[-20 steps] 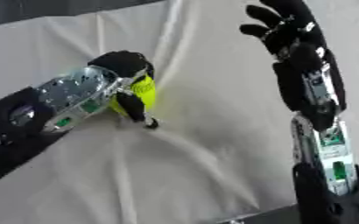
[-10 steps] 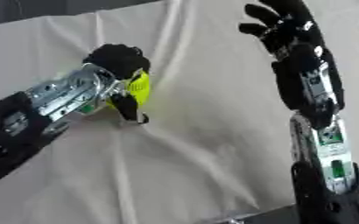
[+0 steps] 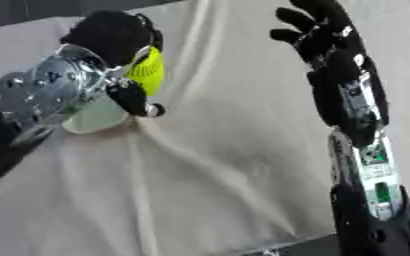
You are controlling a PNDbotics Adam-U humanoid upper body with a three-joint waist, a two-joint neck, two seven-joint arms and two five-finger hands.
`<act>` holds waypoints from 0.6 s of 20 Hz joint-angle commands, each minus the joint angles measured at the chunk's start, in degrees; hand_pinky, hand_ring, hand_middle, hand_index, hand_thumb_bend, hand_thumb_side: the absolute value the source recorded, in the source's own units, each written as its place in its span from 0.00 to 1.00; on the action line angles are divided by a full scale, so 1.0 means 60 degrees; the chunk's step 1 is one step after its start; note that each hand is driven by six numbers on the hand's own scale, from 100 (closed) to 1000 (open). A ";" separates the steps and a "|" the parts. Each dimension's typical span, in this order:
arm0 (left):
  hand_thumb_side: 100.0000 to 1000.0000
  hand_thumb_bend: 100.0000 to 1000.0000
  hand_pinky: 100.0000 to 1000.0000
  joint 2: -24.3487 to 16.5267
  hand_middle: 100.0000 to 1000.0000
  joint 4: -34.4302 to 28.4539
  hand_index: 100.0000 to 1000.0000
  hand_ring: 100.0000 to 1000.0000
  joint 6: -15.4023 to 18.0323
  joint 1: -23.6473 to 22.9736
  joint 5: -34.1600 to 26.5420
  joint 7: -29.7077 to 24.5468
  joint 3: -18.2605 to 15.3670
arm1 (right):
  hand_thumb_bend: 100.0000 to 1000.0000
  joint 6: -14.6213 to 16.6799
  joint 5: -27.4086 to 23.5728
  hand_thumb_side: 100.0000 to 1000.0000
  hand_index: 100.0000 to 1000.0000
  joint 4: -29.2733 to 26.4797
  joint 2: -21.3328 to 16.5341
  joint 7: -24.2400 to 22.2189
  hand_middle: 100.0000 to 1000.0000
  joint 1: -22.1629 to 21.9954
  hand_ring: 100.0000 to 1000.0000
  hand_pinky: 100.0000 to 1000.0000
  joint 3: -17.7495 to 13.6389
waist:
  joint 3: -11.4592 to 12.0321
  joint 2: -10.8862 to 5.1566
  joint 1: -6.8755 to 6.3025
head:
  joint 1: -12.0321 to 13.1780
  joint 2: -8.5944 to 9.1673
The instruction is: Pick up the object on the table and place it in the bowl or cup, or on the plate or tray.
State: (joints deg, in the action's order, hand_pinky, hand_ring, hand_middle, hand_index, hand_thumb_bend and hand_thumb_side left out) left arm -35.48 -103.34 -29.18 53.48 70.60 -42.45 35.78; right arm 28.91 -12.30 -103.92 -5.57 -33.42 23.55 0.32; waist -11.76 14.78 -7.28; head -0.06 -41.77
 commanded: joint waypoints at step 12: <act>0.12 0.44 0.00 -0.0737 0.28 0.0370 0.06 0.00 -0.1991 -0.0204 0.0305 -0.1587 -0.0802 | 0.00 0.0062 0.0079 0.84 1.00 -0.0055 -0.0074 -0.0020 0.93 0.0056 0.91 0.83 -0.0064 | 0.0072 -0.0230 0.0126 | -0.0103 0.0180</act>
State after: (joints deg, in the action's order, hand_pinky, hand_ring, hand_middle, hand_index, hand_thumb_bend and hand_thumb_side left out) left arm -38.39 -101.03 -30.07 51.58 71.90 -41.55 32.34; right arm 28.88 -12.01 -103.61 -5.58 -33.36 23.47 0.22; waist -11.34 14.59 -6.92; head -0.55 -41.30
